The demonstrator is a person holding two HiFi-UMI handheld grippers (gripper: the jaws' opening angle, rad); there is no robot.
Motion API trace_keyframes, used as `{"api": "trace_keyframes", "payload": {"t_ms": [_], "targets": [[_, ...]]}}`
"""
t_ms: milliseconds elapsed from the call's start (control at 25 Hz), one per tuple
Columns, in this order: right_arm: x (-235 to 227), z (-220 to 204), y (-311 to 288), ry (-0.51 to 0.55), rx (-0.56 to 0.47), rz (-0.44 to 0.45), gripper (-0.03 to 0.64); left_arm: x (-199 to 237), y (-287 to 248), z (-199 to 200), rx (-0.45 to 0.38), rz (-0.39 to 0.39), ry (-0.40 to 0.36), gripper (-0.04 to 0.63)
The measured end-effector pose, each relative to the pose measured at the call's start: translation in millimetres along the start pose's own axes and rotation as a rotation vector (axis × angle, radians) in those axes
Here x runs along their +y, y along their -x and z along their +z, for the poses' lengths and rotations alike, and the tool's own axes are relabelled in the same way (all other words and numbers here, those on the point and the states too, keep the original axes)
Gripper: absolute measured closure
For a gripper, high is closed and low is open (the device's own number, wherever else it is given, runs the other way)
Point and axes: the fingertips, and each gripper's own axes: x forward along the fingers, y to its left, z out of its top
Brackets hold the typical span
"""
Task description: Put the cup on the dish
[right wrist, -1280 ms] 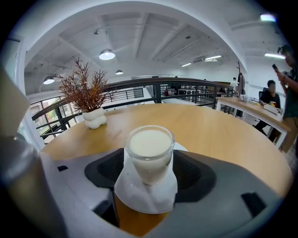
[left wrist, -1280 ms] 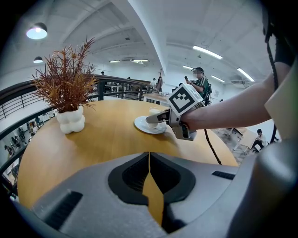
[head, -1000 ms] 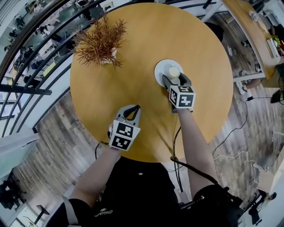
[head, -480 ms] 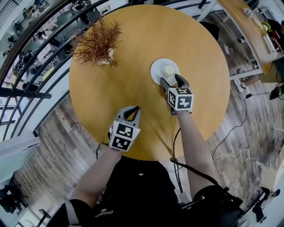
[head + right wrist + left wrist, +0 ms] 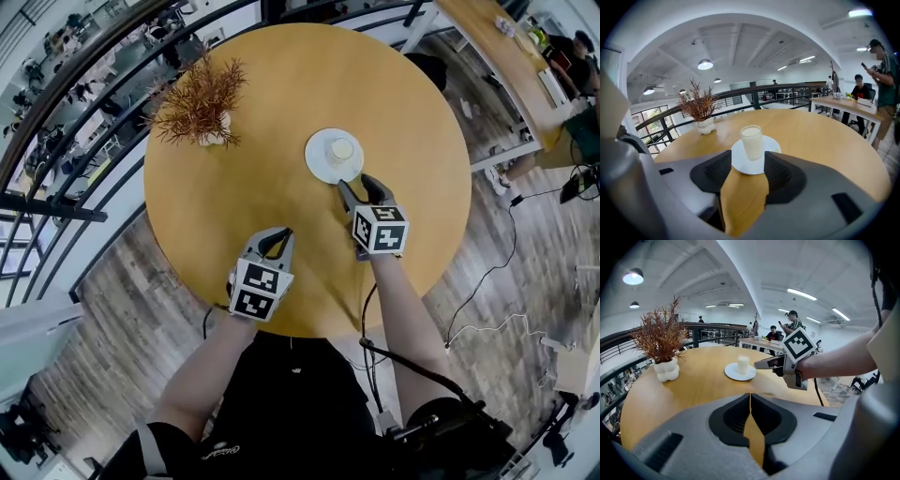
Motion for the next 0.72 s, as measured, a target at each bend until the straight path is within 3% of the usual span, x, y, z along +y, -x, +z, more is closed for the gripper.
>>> {"api": "trace_keyframes", "payload": {"t_ms": [40, 360, 720], "targets": [[0.4, 3.3, 6.8, -0.005, -0.02, -0.003, 0.411, -1.2, 1.0, 3.3, -0.006, 0.0, -0.005, 0.586], [24.6, 25.6, 61.3, -0.03, -0.132, 0.038, 0.48, -10.0, 14.6, 20.4, -0.048, -0.002, -0.027, 0.586], [52.2, 57.8, 130.1, -0.031, -0.248, 0.079, 0.492, -19.0, 35.4, 59.3, -0.129, -0.001, -0.056, 0.586]]}}
